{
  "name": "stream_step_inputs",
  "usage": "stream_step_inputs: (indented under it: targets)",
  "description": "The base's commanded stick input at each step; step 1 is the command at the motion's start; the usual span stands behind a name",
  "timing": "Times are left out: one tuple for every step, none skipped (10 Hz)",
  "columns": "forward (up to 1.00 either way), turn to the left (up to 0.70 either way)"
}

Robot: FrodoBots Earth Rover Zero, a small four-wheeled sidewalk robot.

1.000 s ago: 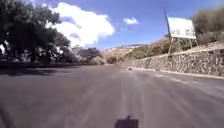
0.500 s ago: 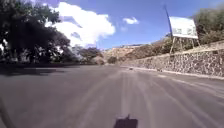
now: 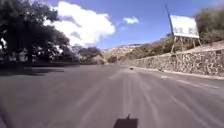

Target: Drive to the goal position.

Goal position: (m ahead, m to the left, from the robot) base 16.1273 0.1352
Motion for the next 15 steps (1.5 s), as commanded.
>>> stream_step_inputs:
  targets:
    - [0.5,0.0]
    - [0.5,0.0]
    - [0.5,0.0]
    - [0.5,0.0]
    - [0.5,0.0]
    - [0.5,0.0]
    - [0.5,0.0]
    - [0.5,0.0]
    - [0.5,0.0]
    - [0.5,0.0]
    - [0.5,0.0]
    - [0.5,0.0]
    - [0.5,0.03]
    - [0.5,0.11]
    - [0.5,0.22]
